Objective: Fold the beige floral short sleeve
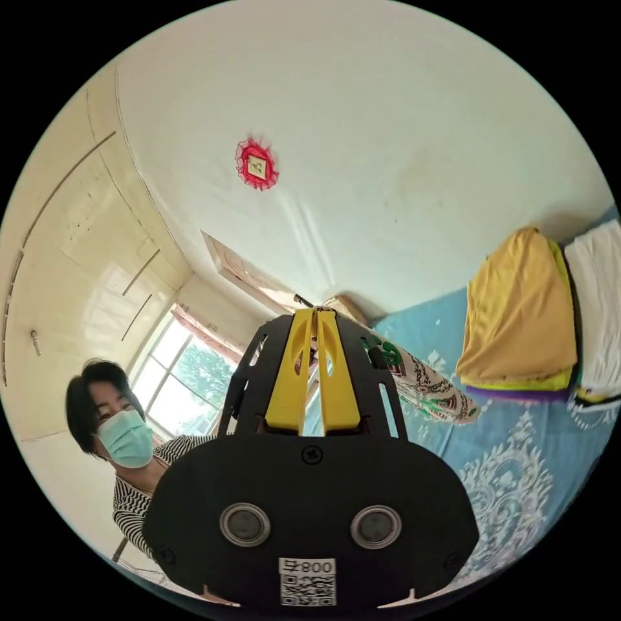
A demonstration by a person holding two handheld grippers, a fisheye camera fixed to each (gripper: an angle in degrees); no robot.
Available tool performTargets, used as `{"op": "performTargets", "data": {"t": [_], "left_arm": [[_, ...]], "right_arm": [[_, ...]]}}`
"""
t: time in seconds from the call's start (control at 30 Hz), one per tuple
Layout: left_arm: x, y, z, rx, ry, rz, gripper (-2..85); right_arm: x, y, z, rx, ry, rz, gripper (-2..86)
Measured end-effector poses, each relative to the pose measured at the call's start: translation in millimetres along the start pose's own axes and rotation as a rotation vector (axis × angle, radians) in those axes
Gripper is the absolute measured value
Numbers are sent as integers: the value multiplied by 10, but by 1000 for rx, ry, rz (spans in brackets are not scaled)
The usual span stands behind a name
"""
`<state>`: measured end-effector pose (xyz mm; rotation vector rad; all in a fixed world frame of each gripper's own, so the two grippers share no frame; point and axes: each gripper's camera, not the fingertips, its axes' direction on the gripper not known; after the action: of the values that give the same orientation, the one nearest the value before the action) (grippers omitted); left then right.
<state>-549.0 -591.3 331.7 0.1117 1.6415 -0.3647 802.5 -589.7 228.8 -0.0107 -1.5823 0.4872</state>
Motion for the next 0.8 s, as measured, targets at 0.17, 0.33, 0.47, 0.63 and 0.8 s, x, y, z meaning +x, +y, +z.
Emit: {"op": "performTargets", "data": {"t": [0.17,0.33,0.47,0.63,0.8], "left_arm": [[-535,-402,927,-20,-52,49,19],[-1605,-111,1768,-152,-128,-130,19],[-2453,287,2275,-299,-181,-313,18],[-2766,354,2507,-301,-125,-325,20],[-2893,266,2671,-320,-127,-297,25]], "right_arm": [[-55,-889,-104,-29,220,-67,8],[960,-948,-200,-65,361,180,8],[1730,-648,-329,-56,354,413,8],[1982,-536,-556,-49,294,473,7],[1765,-789,-691,-49,288,435,8]]}}
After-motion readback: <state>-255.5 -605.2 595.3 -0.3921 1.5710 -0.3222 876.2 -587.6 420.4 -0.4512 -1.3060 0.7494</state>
